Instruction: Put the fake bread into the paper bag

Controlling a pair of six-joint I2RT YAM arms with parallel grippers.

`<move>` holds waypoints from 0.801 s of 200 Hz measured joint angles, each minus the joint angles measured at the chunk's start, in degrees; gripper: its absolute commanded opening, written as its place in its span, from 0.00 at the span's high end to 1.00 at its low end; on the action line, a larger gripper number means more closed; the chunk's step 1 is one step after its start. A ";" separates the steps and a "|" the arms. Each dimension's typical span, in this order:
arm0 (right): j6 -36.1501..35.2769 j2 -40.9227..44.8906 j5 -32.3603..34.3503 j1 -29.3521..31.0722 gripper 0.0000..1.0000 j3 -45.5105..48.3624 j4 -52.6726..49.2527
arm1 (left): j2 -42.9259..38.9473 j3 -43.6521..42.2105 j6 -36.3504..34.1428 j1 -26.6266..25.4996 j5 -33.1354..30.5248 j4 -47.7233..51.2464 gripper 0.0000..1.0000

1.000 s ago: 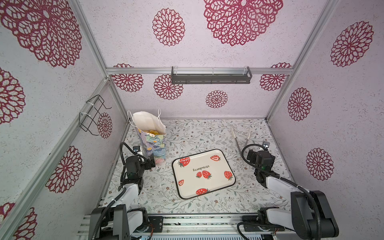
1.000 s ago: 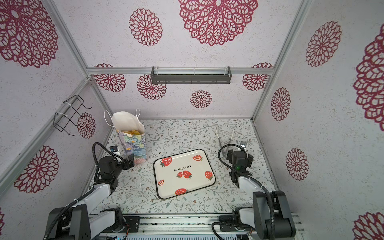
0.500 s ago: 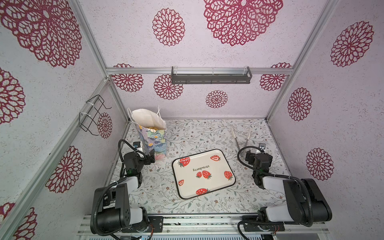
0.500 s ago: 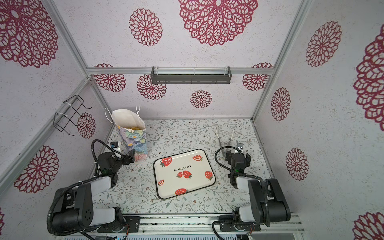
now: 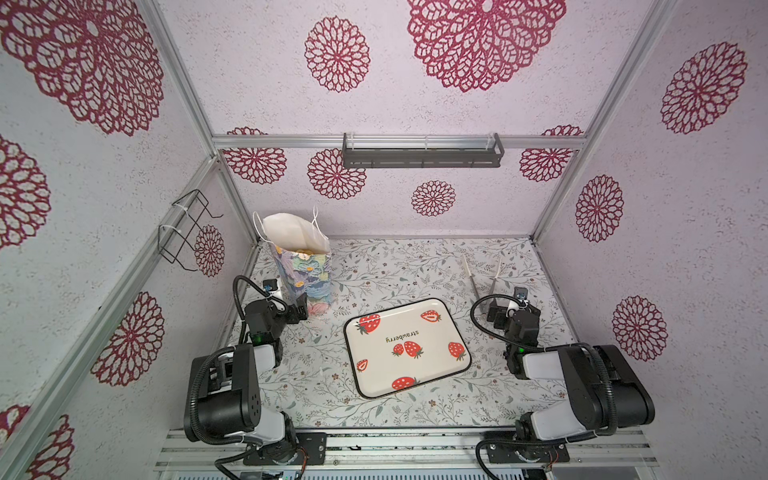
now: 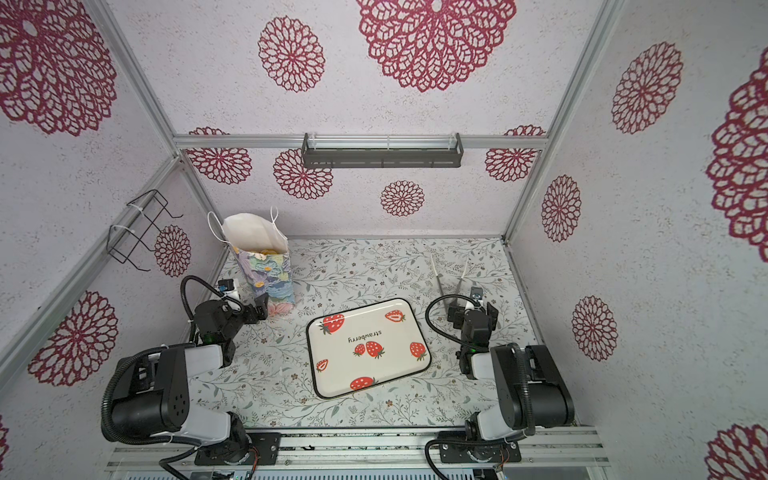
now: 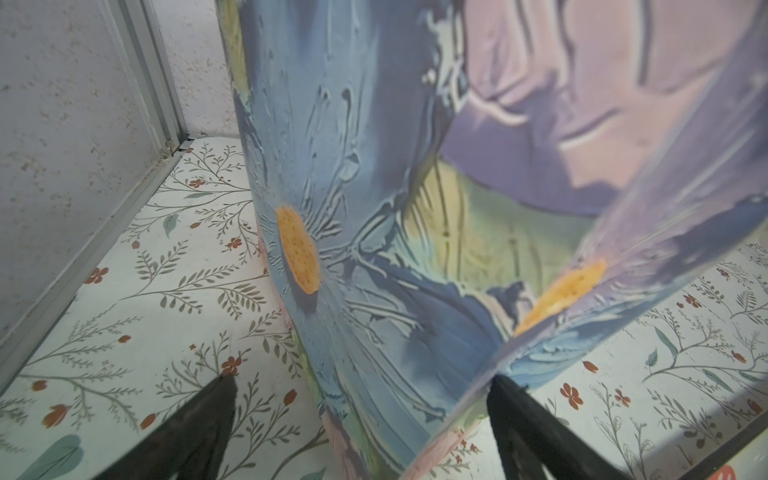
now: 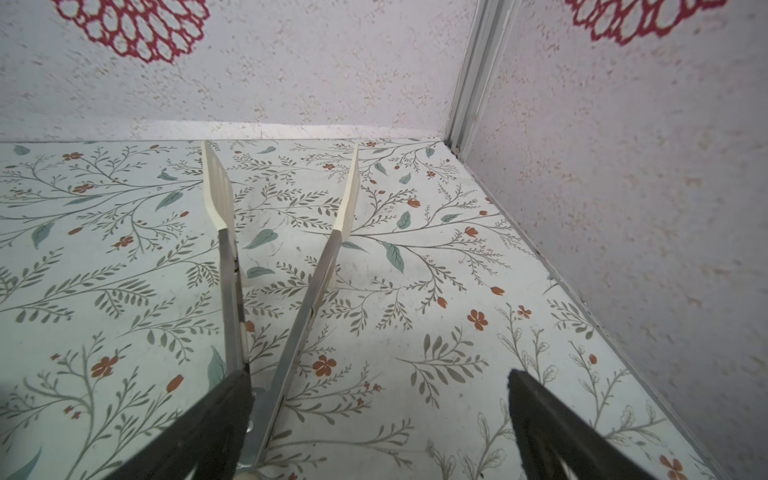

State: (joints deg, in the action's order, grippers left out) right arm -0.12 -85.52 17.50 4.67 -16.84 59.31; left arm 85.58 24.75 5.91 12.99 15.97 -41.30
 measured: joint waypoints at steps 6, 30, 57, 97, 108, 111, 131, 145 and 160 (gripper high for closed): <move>-0.09 -0.02 -0.35 -0.11 0.02 0.42 0.55 | 0.00 0.09 -0.02 -0.15 -0.17 0.07 0.03; -0.11 -0.48 -1.90 -0.92 0.02 1.53 2.51 | 0.04 0.39 -0.09 -0.74 -1.16 0.02 0.02; -0.13 -2.21 -3.72 -1.57 0.01 1.66 4.02 | 0.07 0.39 -0.09 -0.87 -1.73 0.02 0.03; -0.09 -2.58 -5.99 -2.78 0.01 1.68 4.63 | 0.07 0.39 -0.09 -0.98 -1.90 0.02 0.03; -0.09 -2.58 -6.23 -2.84 0.01 1.68 4.96 | 0.07 0.39 -0.09 -1.01 -1.95 0.02 0.03; -0.09 -2.58 -6.27 -2.86 0.01 1.68 5.05 | 0.07 0.39 -0.09 -1.01 -1.95 0.02 0.03; -0.11 -2.58 -6.78 -2.86 0.01 1.68 5.25 | 0.07 0.39 -0.11 -1.11 -2.14 0.02 0.03; -0.11 -2.58 -6.84 -2.86 0.01 1.68 5.27 | 0.07 0.39 -0.11 -1.11 -2.21 0.02 0.03; -0.11 -2.58 -6.84 -2.86 0.01 1.68 5.33 | 0.07 0.39 -0.11 -1.11 -2.34 0.02 0.03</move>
State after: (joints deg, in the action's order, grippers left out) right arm -0.23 -88.09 10.66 1.80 -15.16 64.64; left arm 85.65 25.15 5.80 11.88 13.63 -41.28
